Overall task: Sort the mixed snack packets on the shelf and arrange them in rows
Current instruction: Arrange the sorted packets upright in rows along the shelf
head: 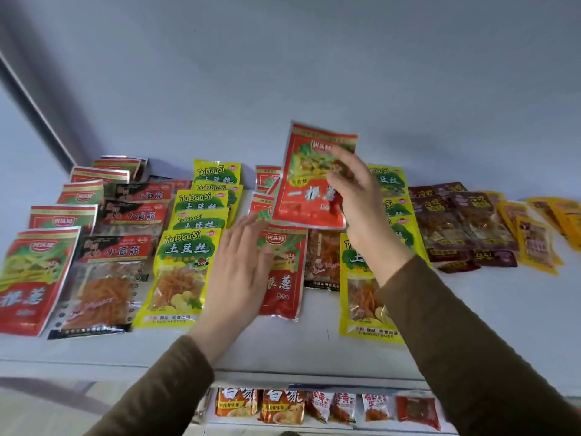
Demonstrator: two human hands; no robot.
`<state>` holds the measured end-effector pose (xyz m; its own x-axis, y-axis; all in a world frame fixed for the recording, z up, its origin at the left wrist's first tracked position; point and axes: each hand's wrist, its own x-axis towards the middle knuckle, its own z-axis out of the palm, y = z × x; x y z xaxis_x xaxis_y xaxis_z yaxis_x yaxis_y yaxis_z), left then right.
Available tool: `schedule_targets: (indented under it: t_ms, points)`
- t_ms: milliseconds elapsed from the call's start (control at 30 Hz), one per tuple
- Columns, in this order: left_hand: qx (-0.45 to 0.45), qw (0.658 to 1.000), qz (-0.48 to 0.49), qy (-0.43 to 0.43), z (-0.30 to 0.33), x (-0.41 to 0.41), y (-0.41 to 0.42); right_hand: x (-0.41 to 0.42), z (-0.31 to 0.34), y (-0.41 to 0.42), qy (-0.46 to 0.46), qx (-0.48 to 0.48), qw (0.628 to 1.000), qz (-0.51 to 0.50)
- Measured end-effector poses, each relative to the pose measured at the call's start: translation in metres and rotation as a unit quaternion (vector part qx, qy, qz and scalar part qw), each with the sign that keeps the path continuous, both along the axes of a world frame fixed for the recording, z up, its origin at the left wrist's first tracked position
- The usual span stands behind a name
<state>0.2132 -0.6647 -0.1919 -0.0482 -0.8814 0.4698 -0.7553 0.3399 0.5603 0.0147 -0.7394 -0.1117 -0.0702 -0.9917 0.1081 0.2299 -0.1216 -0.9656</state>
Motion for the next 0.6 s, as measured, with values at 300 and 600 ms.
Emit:
schedule_targets:
  t_ms: [300,600]
  points:
    - [-0.006,0.998,0.006,0.059,0.001,0.029,0.043,0.035,-0.056,0.087,0.207,0.025,0.975,0.079]
    - [0.064,0.982,-0.048,-0.169,-0.028,0.003,0.064,0.041,-0.074,0.096,0.284,-0.005,0.956,0.077]
